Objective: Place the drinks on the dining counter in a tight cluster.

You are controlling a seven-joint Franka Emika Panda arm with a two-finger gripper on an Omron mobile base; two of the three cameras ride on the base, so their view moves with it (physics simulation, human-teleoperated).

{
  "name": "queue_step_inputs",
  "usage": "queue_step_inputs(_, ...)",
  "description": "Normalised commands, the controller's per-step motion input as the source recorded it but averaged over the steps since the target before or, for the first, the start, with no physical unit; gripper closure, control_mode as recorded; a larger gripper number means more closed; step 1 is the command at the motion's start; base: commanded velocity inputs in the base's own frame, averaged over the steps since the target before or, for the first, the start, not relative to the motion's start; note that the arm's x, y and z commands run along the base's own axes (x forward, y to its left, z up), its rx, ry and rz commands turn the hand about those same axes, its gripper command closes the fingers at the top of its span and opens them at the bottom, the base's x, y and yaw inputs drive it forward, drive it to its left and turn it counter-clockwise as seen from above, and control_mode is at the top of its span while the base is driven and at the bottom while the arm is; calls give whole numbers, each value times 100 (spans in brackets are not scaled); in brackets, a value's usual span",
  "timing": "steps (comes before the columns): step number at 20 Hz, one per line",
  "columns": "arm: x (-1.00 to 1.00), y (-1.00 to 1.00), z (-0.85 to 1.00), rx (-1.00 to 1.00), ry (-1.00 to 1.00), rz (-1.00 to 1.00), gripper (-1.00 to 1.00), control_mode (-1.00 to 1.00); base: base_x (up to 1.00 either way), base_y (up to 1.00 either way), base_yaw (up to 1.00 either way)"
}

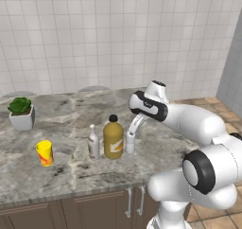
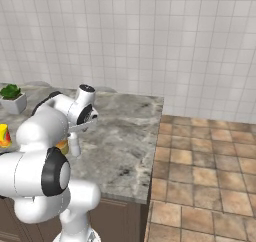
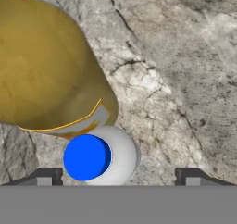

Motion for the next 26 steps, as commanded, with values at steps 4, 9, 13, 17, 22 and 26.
queue_step_inputs(4,0,-7,3,0,0,0,-100,-100,0,0,0)
queue_step_inputs(9,-28,-16,38,0,-5,0,-100,-100,0,0,0)
queue_step_inputs(13,-47,-1,80,-1,0,-6,-100,-100,0,0,0)
queue_step_inputs(17,-61,0,68,-4,0,-20,-100,-100,0,0,0)
queue_step_inputs(22,-93,-1,35,0,0,-39,-100,-100,0,0,0)
queue_step_inputs(26,-85,-1,36,0,0,-45,-100,-100,0,0,0)
